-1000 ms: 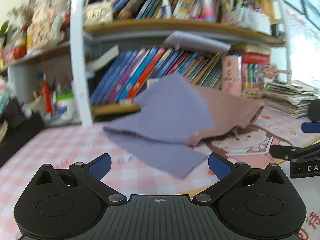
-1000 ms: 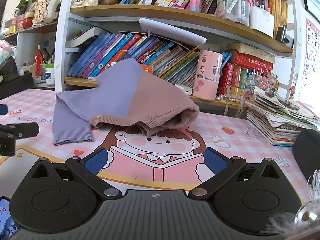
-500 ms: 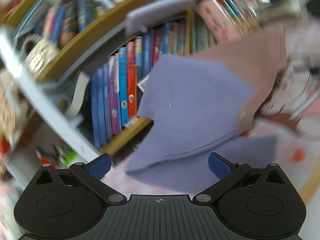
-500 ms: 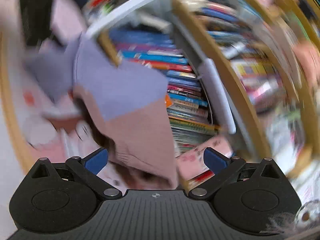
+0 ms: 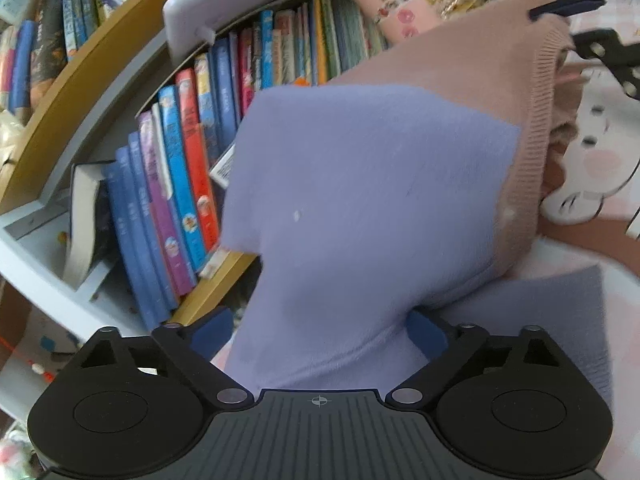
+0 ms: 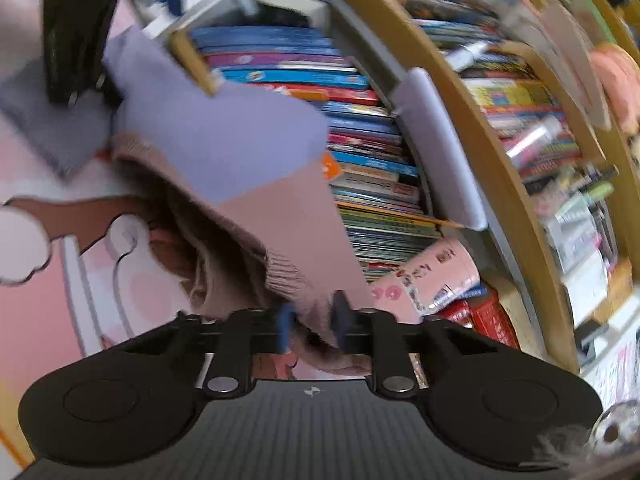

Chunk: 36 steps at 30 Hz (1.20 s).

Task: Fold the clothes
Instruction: 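Grasp the sweater hem with the left tool while the right tool grasps the hem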

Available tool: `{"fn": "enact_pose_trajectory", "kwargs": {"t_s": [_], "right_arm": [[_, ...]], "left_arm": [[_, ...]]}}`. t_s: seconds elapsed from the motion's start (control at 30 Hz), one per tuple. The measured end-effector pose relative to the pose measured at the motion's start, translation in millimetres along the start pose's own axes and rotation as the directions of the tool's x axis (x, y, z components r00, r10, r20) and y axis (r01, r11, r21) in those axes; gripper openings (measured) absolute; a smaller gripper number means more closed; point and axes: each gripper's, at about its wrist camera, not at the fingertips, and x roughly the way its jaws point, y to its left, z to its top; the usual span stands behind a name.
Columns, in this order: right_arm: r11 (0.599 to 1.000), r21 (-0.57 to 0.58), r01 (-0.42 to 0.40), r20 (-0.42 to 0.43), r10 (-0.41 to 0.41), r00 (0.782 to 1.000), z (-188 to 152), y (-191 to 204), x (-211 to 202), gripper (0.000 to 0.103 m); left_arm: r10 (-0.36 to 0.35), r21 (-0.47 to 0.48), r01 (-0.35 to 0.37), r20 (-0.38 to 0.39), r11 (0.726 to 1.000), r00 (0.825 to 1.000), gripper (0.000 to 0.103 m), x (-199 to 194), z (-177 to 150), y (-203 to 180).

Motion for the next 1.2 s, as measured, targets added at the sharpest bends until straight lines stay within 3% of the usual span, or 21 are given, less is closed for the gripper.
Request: {"fn": "enact_pose_trajectory", "kwargs": {"t_s": [0.17,0.23,0.3,0.43,0.5,0.57,0.6,0.7,0.77,0.8,0.83,0.93,0.97,1.03,1.13,1.2], "right_arm": [[0.973,0.226,0.043,0.113,-0.070,0.991,7.8,-38.1,-21.9,0.012],[0.961,0.268,0.060,0.148,-0.103,0.984,9.8,-46.2,-30.5,0.012],[0.955,0.287,0.072,0.164,-0.123,0.979,10.9,-51.2,-35.5,0.012],[0.947,0.314,0.069,0.159,-0.123,0.980,11.0,-59.8,-39.9,0.012],[0.943,0.326,0.064,0.154,-0.120,0.981,9.7,-62.5,-41.5,0.012],[0.942,0.329,0.062,0.148,-0.116,0.982,7.7,-62.0,-42.4,0.012],[0.944,0.325,0.059,0.144,-0.111,0.983,6.7,-60.9,-42.0,0.012],[0.957,0.288,0.035,0.122,-0.073,0.990,6.2,-53.5,-37.9,0.012],[0.968,0.250,0.012,0.091,-0.036,0.995,6.7,-45.6,-34.0,0.015],[0.972,0.233,-0.007,0.068,-0.009,0.998,6.4,-41.3,-30.8,0.020],[0.975,0.218,-0.028,0.042,0.020,0.999,6.0,-37.4,-27.0,0.027],[0.982,0.184,-0.051,-0.001,0.052,0.999,3.8,-25.6,-18.9,0.031],[0.983,0.175,-0.048,-0.005,0.049,0.999,3.5,-23.1,-17.4,0.029],[0.981,0.187,-0.041,0.002,0.041,0.999,4.1,-22.9,-17.3,0.006],[0.962,0.271,-0.045,0.083,0.024,0.996,12.3,-34.9,-33.8,0.006],[0.947,0.322,-0.008,0.160,-0.046,0.986,27.8,-45.9,-59.4,0.006]], "left_arm": [[-0.002,0.024,-0.001,0.139,1.000,0.990,0.095,-23.8,-1.2,-17.9],[-0.014,0.044,0.007,0.168,0.999,0.986,0.095,-30.1,0.0,-25.1],[-0.022,0.057,0.011,0.190,0.998,0.981,0.088,-32.7,6.1,-29.7],[0.010,0.043,-0.018,0.172,0.999,0.985,0.065,-25.1,16.0,-33.6],[0.033,0.012,-0.035,0.121,0.999,0.992,0.048,-11.7,18.4,-29.8],[0.053,-0.046,-0.049,0.073,0.998,0.996,0.020,-0.3,18.0,-20.2],[0.056,-0.119,-0.047,0.072,0.992,0.996,0.015,-1.3,17.2,-7.5],[0.066,-0.336,-0.037,0.075,0.941,0.995,0.008,-6.7,14.3,31.2],[0.104,-0.484,-0.017,0.154,0.875,0.983,0.007,-37.0,10.0,64.3],[0.126,-0.518,-0.010,0.190,0.856,0.974,0.007,-51.8,8.7,75.8],[0.148,-0.540,-0.004,0.223,0.842,0.963,0.007,-69.0,5.9,86.4],[0.188,-0.551,-0.007,0.272,0.834,0.944,0.007,-108.6,-2.5,100.9],[0.198,-0.556,-0.008,0.282,0.831,0.939,0.007,-121.1,-6.2,103.6],[0.216,-0.579,-0.012,0.285,0.815,0.934,0.007,-142.2,-17.4,105.9],[0.258,-0.624,-0.030,0.279,0.781,0.925,0.007,-172.2,-37.8,113.9],[0.309,-0.655,-0.045,0.294,0.755,0.904,0.007,-199.8,-48.7,122.1]]}}
